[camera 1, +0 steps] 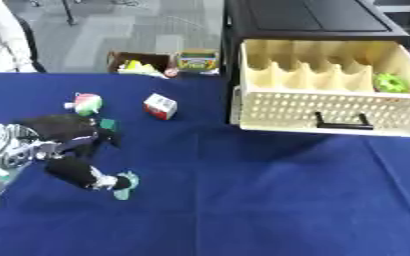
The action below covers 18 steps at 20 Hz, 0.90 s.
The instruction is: Pick up objects from table and place into drawer.
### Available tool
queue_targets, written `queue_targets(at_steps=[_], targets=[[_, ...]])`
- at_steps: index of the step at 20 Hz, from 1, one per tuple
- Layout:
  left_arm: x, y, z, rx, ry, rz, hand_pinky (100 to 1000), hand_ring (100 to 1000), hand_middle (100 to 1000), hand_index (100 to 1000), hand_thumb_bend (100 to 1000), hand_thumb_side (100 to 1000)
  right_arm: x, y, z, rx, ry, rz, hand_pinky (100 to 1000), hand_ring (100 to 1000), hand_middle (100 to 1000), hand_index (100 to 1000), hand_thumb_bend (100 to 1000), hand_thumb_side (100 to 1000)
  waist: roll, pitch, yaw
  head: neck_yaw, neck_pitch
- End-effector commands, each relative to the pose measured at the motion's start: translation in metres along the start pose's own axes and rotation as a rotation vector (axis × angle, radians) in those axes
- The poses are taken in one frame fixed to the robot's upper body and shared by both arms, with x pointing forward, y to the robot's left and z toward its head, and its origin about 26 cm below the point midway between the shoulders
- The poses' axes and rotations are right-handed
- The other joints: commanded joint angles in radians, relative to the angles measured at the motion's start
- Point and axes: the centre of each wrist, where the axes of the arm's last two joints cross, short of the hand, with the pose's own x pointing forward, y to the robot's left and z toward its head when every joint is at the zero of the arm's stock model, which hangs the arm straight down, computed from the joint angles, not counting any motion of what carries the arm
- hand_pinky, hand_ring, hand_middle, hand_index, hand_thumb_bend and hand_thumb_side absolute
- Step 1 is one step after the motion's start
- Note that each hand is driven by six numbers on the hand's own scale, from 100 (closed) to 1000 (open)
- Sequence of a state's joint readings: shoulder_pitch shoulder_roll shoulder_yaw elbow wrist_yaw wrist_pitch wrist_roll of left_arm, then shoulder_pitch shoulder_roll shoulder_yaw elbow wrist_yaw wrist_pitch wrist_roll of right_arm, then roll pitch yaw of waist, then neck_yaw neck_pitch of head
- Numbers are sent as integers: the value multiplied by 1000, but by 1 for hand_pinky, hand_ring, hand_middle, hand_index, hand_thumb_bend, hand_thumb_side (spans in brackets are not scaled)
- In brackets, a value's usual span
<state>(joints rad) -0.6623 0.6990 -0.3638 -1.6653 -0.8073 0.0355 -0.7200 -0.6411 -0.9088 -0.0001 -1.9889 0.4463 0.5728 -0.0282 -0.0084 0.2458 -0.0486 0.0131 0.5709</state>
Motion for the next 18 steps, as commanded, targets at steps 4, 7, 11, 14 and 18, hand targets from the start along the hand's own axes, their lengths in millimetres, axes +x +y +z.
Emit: queue_targets(at_steps=[4,7,11,14,18], targets=[[3,8,-2,45,17,-13,349,466,435,799,594,865,2,-7,-1,-26,-6,1,204,284,132,762,452,1000,-1,-15,-1,7,9],[4,4,-7,36,29,-33,344,452,417,786,581,847,1,-7,0,-25,-5,-2,203,283,131,759,453,1000,-2,-14,-2,11,7],[3,-5,-15,9,45,-53,334,443,407,771,567,821,1,-6,0,-25,-3,-6,203,283,131,757,453,1000,-2,-14,-4,17,2],[-1,-13,-21,-17,62,-56,332,451,438,780,515,738,1,-5,0,-24,-1,-9,203,283,131,756,455,1000,-3,-12,-6,20,-2],[-9,-23,-27,-61,78,-48,331,465,457,800,496,692,1,-5,1,-27,5,-11,203,282,131,755,456,1000,-3,-10,-8,22,-4]])
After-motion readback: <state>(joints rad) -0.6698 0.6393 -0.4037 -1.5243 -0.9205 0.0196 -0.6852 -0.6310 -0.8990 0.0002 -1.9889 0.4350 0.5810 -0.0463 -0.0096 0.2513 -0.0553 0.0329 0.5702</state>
